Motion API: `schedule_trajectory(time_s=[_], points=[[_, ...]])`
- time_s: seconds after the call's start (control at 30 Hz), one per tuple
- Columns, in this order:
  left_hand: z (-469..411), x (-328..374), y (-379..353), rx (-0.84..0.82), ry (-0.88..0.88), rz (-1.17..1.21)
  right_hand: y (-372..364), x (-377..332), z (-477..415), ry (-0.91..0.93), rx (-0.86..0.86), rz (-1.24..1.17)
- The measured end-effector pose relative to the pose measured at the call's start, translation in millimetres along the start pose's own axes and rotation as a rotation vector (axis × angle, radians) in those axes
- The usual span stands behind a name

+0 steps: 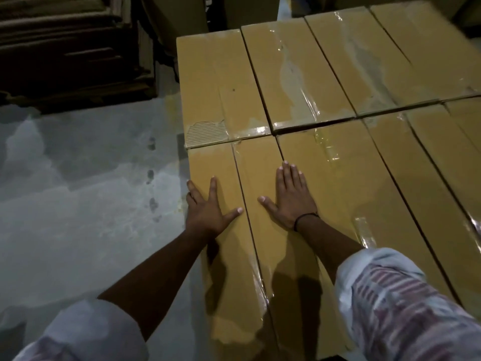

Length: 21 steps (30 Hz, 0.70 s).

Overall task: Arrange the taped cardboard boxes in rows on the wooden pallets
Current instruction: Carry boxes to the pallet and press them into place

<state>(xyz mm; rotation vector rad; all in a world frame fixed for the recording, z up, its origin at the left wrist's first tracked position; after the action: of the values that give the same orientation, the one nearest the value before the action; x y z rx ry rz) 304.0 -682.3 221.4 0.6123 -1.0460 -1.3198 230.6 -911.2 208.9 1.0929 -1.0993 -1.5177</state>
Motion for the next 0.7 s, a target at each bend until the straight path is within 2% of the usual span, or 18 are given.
schedule_trajectory(time_s=[0.23, 0.43, 0.7], points=[[-5.1, -1.5, 1.7, 0.049, -0.028, 0.084, 12.4, 5.9, -49.2, 0.024, 0.017, 0.018], [-59.4, 3.5, 29.1, 0.093, 0.0, 0.15, 23.8, 8.0, -88.2, 0.07, 0.028, 0.042], [-112.9, 18.2, 54.9, 0.196, 0.057, 0.237, 31.0, 22.2, -122.4, 0.025, 0.08, 0.027]])
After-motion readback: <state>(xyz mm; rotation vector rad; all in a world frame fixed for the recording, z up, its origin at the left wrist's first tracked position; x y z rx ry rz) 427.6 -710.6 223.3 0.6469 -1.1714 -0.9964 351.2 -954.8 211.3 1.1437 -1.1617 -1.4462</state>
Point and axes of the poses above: each hand's wrist, its own z-axis away from the middle knuckle, its own y-axis out of the back of the hand, x = y × z, the point moved 7 cm from there along -z, towards the middle knuckle, and after that the axes turned 7 degrees about y, right-handed, at the moved point
